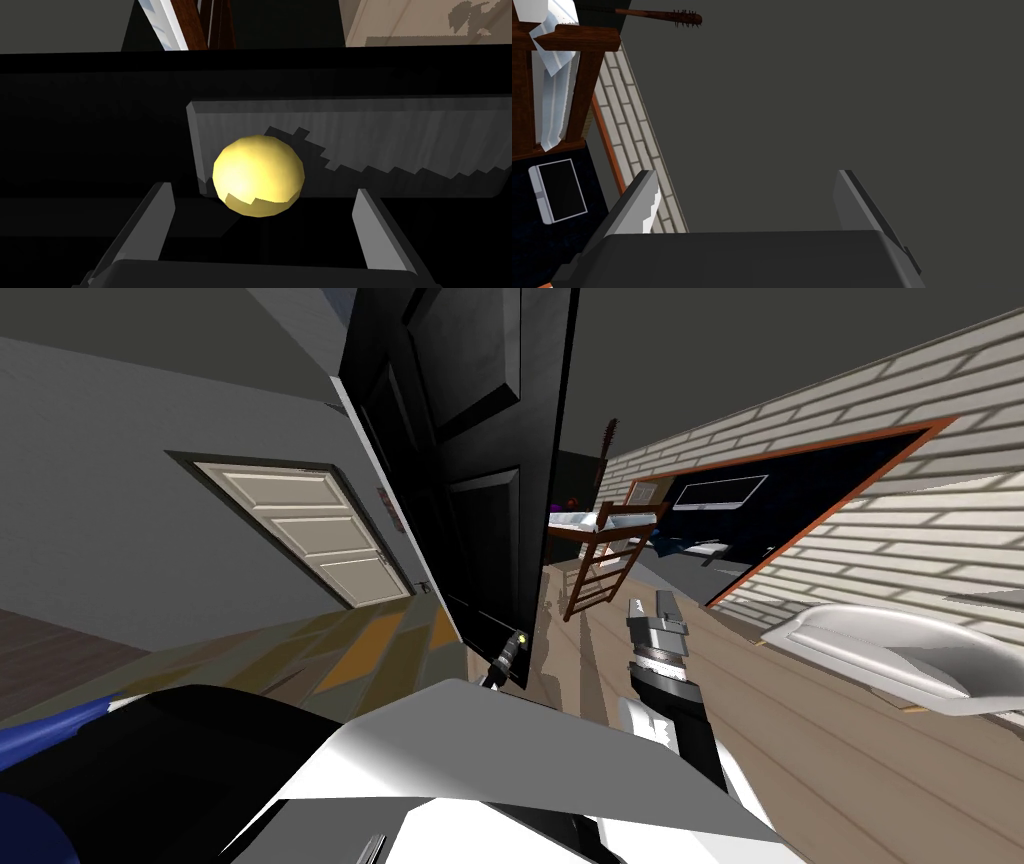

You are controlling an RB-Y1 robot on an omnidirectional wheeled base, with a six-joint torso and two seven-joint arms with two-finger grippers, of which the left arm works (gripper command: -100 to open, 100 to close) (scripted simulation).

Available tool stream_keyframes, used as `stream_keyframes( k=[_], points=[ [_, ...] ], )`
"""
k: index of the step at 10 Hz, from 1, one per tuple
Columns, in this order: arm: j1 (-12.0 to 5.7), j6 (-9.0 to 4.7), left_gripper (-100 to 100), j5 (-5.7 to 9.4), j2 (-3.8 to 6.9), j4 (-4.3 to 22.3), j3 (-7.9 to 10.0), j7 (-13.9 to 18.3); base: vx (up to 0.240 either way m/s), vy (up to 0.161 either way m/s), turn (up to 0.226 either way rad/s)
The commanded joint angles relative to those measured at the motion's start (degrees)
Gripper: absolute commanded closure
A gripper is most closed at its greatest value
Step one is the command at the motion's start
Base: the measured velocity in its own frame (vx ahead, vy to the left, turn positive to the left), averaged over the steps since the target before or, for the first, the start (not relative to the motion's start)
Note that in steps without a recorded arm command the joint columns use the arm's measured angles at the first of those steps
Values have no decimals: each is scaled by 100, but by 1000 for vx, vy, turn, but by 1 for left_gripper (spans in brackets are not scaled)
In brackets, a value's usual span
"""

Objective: Push the door open

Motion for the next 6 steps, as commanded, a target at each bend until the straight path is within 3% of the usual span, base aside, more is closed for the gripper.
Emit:
stream_keyframes(
  k=[1,6],
  points=[
    [-3,6,100,-4,4,-5,-8,1,-7,8,-25],
    [-3,6,100,-4,4,-5,-8,1,-6,9,-4]
  ],
)
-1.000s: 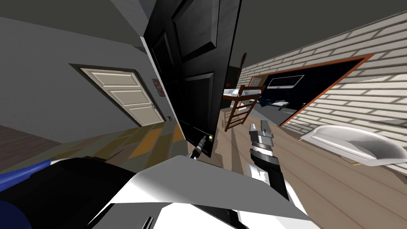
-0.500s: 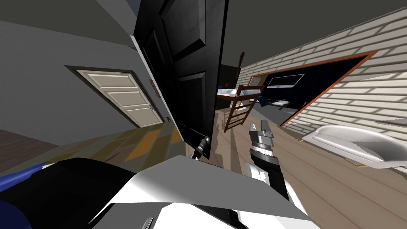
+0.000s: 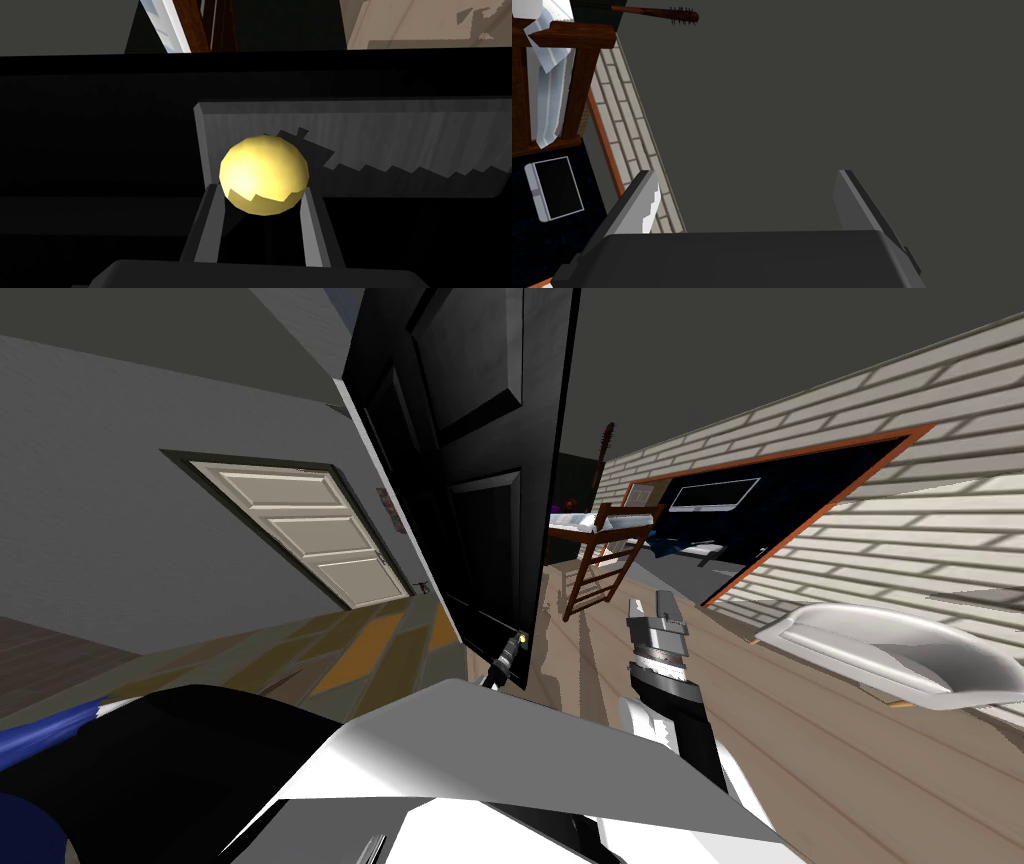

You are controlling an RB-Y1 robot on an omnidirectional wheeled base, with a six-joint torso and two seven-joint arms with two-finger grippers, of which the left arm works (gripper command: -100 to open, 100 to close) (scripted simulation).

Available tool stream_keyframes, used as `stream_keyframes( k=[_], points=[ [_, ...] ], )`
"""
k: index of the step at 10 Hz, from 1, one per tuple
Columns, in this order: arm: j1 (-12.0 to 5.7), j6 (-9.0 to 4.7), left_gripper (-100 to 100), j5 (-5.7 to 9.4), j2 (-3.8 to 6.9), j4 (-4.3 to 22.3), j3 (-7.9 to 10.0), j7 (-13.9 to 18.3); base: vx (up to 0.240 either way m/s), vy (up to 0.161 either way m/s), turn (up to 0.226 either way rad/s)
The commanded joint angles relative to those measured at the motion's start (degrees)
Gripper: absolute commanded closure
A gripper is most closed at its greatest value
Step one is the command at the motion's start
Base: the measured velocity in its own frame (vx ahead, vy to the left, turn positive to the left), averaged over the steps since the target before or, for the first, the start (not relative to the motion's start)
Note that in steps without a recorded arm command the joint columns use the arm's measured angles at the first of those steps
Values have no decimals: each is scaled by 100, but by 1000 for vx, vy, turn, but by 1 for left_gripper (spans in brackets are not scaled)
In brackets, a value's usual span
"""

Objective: Push the door open

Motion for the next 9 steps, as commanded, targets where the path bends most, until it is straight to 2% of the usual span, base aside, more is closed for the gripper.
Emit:
stream_keyframes(
  k=[1,2,3,4,7,9],
  points=[
    [-35,15,100,66,165,15,120,-16,146,-33,78],
    [-43,18,100,82,192,19,148,-20,196,-96,61],
    [-53,30,-100,178,281,37,51,-41,7,34,-6],
    [-65,31,-100,211,304,44,40,-52,-118,134,-43],
    [-161,42,-100,461,376,104,-45,-141,-137,134,-28],
    [-247,51,-100,685,318,157,-121,-220,-200,98,-42]
  ],
)
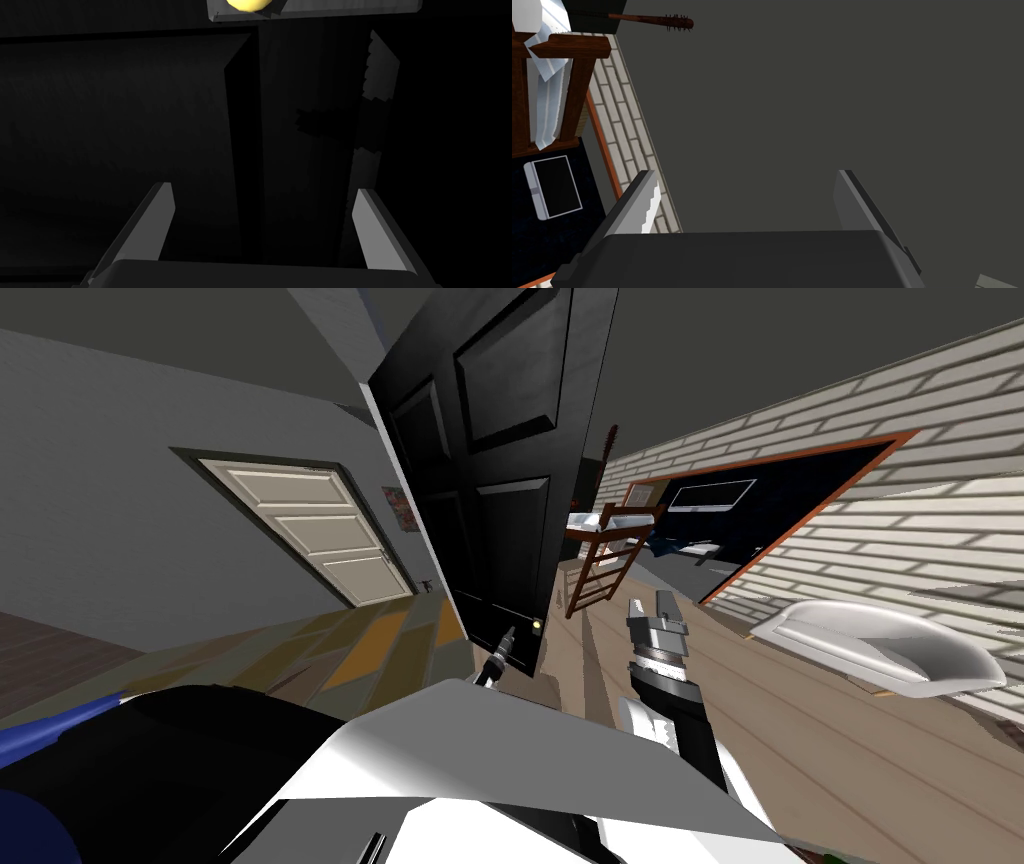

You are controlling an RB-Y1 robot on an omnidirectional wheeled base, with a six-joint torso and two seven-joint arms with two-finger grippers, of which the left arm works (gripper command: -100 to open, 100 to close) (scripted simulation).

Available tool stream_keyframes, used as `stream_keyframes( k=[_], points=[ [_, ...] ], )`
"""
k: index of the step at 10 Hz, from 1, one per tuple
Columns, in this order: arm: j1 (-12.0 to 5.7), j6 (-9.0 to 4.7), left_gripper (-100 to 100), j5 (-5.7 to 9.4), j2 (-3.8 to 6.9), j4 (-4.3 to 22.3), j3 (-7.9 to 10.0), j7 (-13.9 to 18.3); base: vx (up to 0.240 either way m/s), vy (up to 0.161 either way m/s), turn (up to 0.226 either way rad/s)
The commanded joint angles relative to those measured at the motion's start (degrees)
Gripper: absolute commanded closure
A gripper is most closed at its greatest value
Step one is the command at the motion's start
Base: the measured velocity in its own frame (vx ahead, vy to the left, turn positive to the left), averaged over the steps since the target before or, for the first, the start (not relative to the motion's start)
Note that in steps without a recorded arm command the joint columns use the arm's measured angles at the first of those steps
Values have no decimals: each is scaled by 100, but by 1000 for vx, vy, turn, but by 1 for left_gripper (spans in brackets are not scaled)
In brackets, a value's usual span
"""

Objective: Push the door open

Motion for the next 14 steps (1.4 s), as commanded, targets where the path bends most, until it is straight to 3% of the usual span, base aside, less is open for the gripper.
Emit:
stream_keyframes(
  k=[1,5,7,8,11,14],
  points=[
    [-69,17,-100,161,-72,35,-53,-58,-239,74,-38],
    [-141,25,-100,348,-272,79,-117,-125,-185,-74,-20],
    [-138,4,-100,330,-169,102,-104,-132,-6,-11,2],
    [-138,4,-100,330,-169,102,-104,-132,119,103,-6],
    [-136,-26,-100,329,-28,131,-77,-198,192,43,-14],
    [-135,-58,-100,327,-84,163,-48,-269,217,-78,-15]
  ],
)
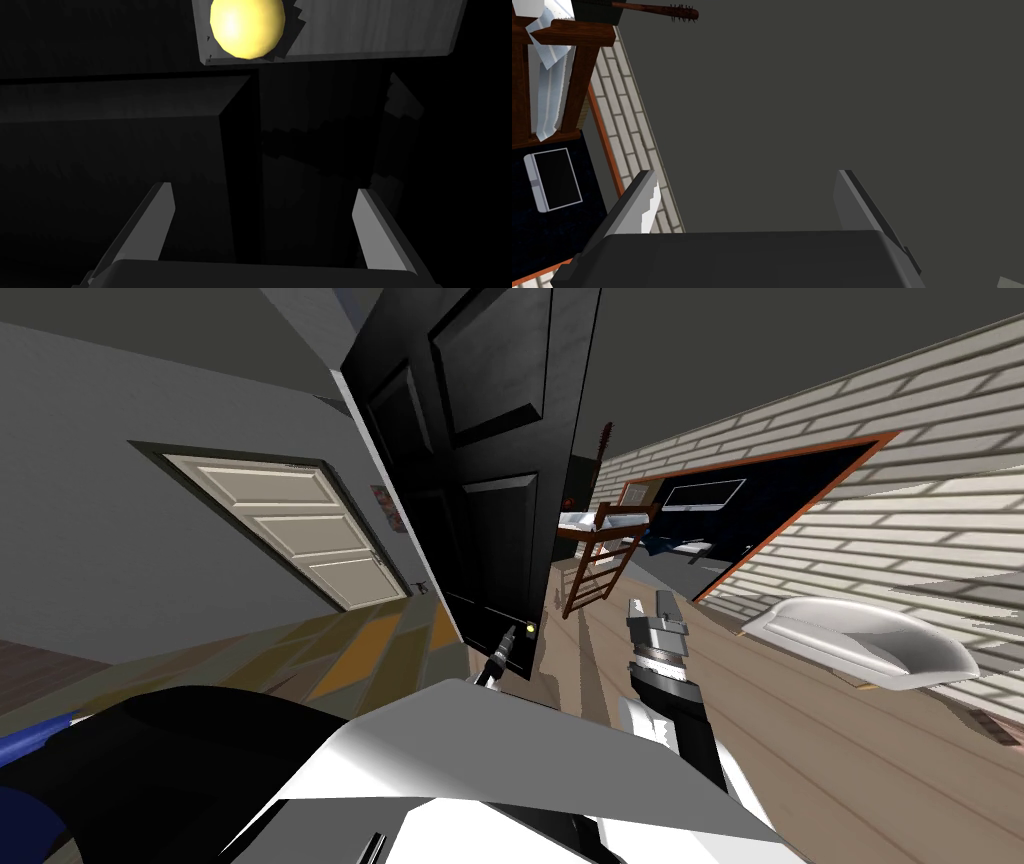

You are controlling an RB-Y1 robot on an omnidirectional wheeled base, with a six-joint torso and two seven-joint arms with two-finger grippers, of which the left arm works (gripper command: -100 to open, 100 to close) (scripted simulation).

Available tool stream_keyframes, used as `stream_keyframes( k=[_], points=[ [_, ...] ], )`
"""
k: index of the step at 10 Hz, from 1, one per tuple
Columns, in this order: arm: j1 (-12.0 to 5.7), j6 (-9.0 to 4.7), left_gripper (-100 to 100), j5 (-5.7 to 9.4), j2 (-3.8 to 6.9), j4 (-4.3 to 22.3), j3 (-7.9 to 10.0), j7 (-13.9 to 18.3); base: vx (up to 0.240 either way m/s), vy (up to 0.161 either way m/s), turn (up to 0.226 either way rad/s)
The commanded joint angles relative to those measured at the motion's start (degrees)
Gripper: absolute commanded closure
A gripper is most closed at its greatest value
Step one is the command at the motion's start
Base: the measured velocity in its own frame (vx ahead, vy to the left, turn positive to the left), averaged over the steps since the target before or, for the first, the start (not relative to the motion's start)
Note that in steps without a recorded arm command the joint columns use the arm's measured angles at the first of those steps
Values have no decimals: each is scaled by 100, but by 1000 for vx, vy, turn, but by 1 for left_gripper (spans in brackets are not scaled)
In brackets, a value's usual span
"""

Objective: Push the door open

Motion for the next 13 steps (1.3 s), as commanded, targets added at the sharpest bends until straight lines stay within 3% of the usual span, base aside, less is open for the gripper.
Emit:
stream_keyframes(
  k=[1,3,5,6,7,12,13],
  points=[
    [-6,-27,-100,0,-83,35,16,-38,165,-112,-16],
    [-5,-47,-100,-1,-283,55,34,-83,171,-141,-17],
    [-5,-56,-100,-1,-409,63,42,-101,83,-108,12],
    [53,8,-100,1,-331,-43,46,-94,17,-35,-5],
    [53,8,100,1,-331,-43,46,-94,0,0,0],
    [53,8,100,1,-331,-43,46,-94,-2,4,-4],
    [40,19,100,44,-179,-24,148,-112,119,-13,45]
  ],
)
